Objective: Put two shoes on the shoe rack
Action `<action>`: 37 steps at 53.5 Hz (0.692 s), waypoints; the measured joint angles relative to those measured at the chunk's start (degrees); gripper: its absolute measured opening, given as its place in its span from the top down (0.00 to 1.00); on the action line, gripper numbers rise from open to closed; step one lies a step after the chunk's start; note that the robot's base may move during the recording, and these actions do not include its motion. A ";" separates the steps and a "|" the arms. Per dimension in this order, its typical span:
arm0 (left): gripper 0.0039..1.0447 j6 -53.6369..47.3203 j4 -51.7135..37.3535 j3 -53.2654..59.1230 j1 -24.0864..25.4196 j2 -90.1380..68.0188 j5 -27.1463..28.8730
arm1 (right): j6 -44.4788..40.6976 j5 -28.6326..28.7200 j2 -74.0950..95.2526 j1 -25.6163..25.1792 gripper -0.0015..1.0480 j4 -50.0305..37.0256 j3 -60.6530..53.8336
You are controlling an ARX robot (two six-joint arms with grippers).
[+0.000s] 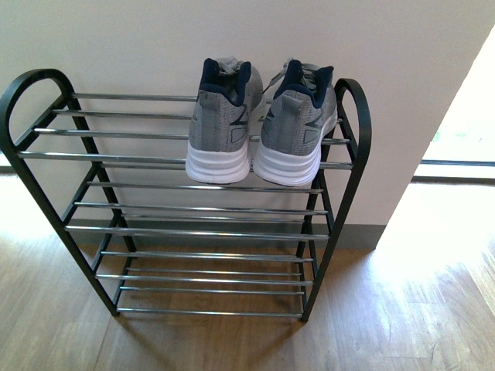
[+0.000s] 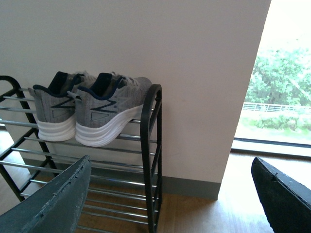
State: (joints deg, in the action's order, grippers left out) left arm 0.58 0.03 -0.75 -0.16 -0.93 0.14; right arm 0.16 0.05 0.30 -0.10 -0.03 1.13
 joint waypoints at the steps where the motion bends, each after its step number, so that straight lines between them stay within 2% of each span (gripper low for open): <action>1: 0.47 0.00 -0.02 0.00 0.00 0.00 -0.02 | 0.00 0.00 0.00 0.00 0.09 0.00 0.00; 6: 0.27 -0.02 -0.02 0.00 0.00 0.00 -0.15 | 0.00 -0.11 -0.02 0.00 0.09 0.00 0.00; 14: 0.07 -0.15 -0.02 0.00 0.00 0.00 -0.15 | 0.00 -0.09 -0.02 0.00 0.09 0.00 0.00; 18: 0.09 -0.15 -0.02 0.00 0.00 0.00 -0.15 | 0.00 -0.07 -0.02 0.00 0.09 0.00 0.00; 37: 0.09 -0.15 -0.02 0.00 0.00 0.00 -0.15 | 0.00 -0.09 -0.02 0.00 0.09 0.00 0.00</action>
State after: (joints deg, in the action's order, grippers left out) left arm 0.43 0.01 -0.75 -0.16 -0.93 -0.01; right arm 0.16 -0.03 0.27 -0.10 -0.03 1.13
